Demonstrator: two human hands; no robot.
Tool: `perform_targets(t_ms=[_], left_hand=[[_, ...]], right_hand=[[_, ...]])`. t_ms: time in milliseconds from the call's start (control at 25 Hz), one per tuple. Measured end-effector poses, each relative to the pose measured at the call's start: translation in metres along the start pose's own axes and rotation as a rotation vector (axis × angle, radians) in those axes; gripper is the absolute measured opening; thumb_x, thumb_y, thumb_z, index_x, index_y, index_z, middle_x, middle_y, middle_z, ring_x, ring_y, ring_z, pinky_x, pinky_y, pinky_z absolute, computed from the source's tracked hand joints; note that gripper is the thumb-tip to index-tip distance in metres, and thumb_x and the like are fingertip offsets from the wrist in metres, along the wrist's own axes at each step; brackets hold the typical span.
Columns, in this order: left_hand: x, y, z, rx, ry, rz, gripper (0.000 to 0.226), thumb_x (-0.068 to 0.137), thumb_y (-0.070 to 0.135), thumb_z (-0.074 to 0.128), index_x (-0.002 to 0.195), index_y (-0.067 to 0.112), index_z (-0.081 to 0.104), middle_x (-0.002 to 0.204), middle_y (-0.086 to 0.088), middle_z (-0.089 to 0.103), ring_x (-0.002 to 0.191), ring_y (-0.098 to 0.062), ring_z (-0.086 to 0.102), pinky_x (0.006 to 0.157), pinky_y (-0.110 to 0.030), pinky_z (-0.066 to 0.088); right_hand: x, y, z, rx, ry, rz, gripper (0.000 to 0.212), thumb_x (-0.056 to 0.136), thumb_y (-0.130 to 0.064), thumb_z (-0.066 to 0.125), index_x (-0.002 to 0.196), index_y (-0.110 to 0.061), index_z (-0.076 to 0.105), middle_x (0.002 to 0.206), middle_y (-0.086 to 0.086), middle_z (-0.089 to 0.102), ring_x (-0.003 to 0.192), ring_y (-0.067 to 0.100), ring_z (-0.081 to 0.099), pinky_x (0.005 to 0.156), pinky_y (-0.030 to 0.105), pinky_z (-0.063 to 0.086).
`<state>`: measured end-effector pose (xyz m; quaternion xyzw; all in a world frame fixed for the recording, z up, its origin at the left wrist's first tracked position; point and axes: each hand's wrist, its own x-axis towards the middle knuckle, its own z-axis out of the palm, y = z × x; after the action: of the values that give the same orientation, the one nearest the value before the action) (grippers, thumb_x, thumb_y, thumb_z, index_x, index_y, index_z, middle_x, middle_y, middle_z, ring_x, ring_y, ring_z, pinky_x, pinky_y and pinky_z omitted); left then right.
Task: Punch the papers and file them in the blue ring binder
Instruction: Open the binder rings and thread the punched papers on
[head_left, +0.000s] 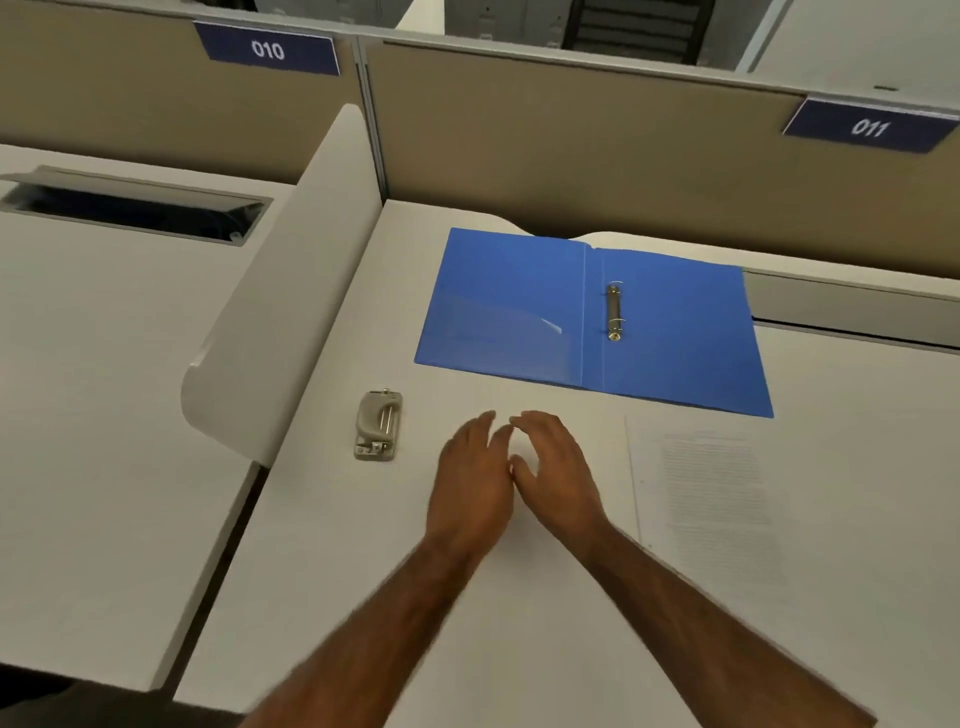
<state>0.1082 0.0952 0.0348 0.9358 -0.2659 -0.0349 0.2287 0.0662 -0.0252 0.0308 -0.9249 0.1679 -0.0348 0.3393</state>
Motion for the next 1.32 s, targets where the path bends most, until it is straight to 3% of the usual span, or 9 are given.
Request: perform_targets(t_ms=[160,280,400,640,800,960,1040,1160,1320], left_hand=[[-0.018,0.081,0.045,-0.008,-0.411,0.223,0.056,0.101,0.043,0.041,0.153,0.027,0.028,0.165,0.003,0.010,0.152,-0.021,0.007,0.123,-0.040,0.008],[-0.018,0.108,0.067,0.079,-0.511,0.317,0.071,0.094,0.060,0.043,0.155,0.031,0.019,0.165,0.007,0.002,0.152,-0.022,0.000,0.123,-0.043,0.003],[-0.017,0.121,0.088,0.179,-0.548,0.301,0.080,0.089,0.065,0.046,0.155,0.034,0.015,0.165,0.010,0.001,0.152,-0.021,-0.003,0.123,-0.046,0.002],[-0.016,0.141,0.090,0.251,-0.533,0.217,0.082,0.087,0.063,0.053,0.155,0.035,0.016,0.164,0.012,0.003,0.152,-0.020,0.000,0.123,-0.047,0.001],[-0.019,0.148,0.088,0.255,-0.548,0.198,0.081,0.089,0.061,0.052,0.155,0.035,0.013,0.165,0.012,0.001,0.152,-0.019,-0.002,0.123,-0.048,0.002],[-0.019,0.147,0.086,0.266,-0.552,0.215,0.080,0.089,0.061,0.051,0.155,0.035,0.013,0.165,0.012,0.001,0.152,-0.020,-0.001,0.123,-0.046,0.000],[-0.019,0.148,0.085,0.264,-0.549,0.218,0.080,0.089,0.061,0.051,0.155,0.035,0.013,0.165,0.011,0.001,0.152,-0.020,-0.002,0.123,-0.047,-0.001],[-0.018,0.148,0.083,0.245,-0.542,0.222,0.080,0.090,0.060,0.051,0.155,0.035,0.013,0.165,0.011,0.000,0.152,-0.020,-0.003,0.123,-0.047,0.000],[-0.022,0.146,0.085,0.023,-0.497,0.108,0.090,0.084,0.061,0.061,0.156,0.032,0.015,0.165,0.010,0.004,0.152,-0.018,0.008,0.123,-0.042,0.013]], right_hand=[[-0.077,0.093,-0.075,-0.007,0.229,0.314,0.039,0.094,-0.027,0.063,0.132,-0.023,0.055,0.141,-0.001,0.054,0.129,0.017,0.049,0.106,0.023,0.030],[-0.123,0.152,-0.120,-0.055,0.308,0.553,0.048,0.090,-0.026,0.068,0.134,-0.015,0.053,0.139,0.008,0.053,0.129,0.027,0.049,0.109,0.039,0.039],[-0.148,0.187,-0.141,-0.162,0.201,0.737,0.061,0.090,-0.036,0.063,0.139,-0.007,0.045,0.140,0.015,0.047,0.130,0.033,0.043,0.105,0.046,0.040],[-0.145,0.194,-0.153,-0.313,0.059,0.665,0.072,0.091,-0.053,0.051,0.144,-0.008,0.033,0.130,0.014,0.046,0.120,0.030,0.047,0.092,0.043,0.048],[-0.131,0.212,-0.172,0.260,0.108,0.774,0.060,0.090,-0.047,0.059,0.133,-0.009,0.046,0.127,0.012,0.051,0.112,0.030,0.057,0.093,0.041,0.049],[-0.113,0.202,-0.185,0.581,0.096,0.796,0.043,0.089,-0.053,0.059,0.081,-0.011,0.062,0.087,0.003,0.065,0.077,0.019,0.059,0.071,0.040,0.050],[-0.102,0.201,-0.197,0.663,0.121,0.768,0.042,0.087,-0.053,0.063,0.088,-0.011,0.064,0.089,0.001,0.067,0.081,0.019,0.063,0.072,0.035,0.052],[-0.087,0.207,-0.211,0.783,0.012,0.719,0.029,0.087,-0.026,0.070,0.109,-0.007,0.069,0.101,0.007,0.075,0.092,0.027,0.071,0.087,0.042,0.058],[-0.086,0.198,-0.219,0.556,-0.054,0.581,0.024,0.087,-0.002,0.058,0.099,-0.019,0.069,0.107,0.008,0.073,0.092,0.024,0.070,0.084,0.038,0.057]])
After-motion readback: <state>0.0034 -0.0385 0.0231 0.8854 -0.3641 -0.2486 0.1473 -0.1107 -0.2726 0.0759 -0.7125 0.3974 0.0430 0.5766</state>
